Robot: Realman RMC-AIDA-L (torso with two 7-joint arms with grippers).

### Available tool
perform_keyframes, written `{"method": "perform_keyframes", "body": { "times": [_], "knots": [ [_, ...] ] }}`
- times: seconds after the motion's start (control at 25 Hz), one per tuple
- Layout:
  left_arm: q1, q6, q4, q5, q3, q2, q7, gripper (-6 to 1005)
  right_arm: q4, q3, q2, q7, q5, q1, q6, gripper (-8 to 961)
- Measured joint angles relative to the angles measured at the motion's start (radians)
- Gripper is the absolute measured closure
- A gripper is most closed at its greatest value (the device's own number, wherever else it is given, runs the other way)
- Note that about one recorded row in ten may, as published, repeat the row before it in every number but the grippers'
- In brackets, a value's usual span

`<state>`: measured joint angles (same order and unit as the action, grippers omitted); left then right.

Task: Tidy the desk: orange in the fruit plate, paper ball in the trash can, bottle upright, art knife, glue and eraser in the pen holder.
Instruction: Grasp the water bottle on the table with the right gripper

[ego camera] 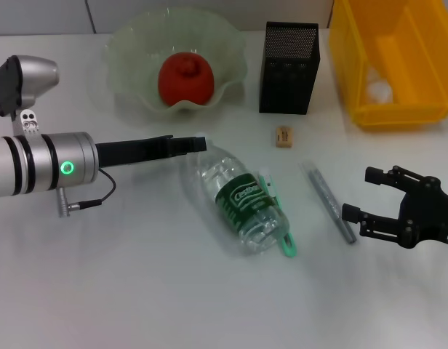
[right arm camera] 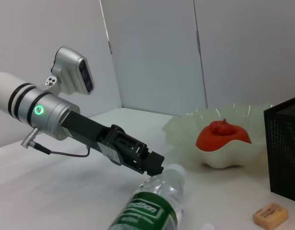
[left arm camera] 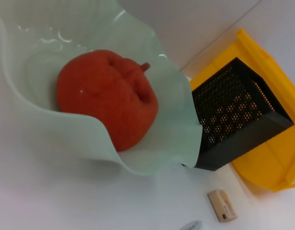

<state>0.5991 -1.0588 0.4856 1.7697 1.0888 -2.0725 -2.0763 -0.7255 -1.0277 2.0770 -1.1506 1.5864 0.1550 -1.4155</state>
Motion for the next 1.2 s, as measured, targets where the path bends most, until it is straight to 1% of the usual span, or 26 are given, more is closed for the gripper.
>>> {"method": "perform_keyframes", "body": {
  "times": [0.12,0.16,0.44,0.64,0.88,1.04,1.2],
  "knots": [
    [0.011,-0.001,-0.005,0.005,0.012,0.0,0.015,422,0.0,0.0,0.0,-0.003,0.002,0.0,0.0,112],
    [0.016,0.006,-0.006,0.007,0.033,-0.001,0.014,451,-0.001,0.0,0.0,-0.007,0.002,0.0,0.0,112],
    [0.019,0.04,-0.007,0.003,0.04,-0.004,0.01,681,-0.001,0.0,-0.001,-0.011,0.003,0.0,-0.001,112],
    [0.019,0.03,0.007,0.003,0.042,-0.005,0.015,546,-0.002,0.0,-0.002,-0.012,0.003,-0.001,-0.001,112],
    [0.017,0.003,0.053,0.001,0.072,-0.005,0.033,478,-0.005,0.003,-0.001,-0.013,0.003,-0.002,-0.001,111],
    [0.006,-0.045,0.081,-0.018,0.08,-0.006,0.123,456,-0.007,0.029,-0.001,-0.026,0.003,-0.004,-0.008,111],
    [0.005,-0.054,0.083,-0.032,0.09,-0.006,0.14,429,-0.011,0.038,-0.002,-0.043,0.003,-0.006,-0.009,111]
  ]
}}
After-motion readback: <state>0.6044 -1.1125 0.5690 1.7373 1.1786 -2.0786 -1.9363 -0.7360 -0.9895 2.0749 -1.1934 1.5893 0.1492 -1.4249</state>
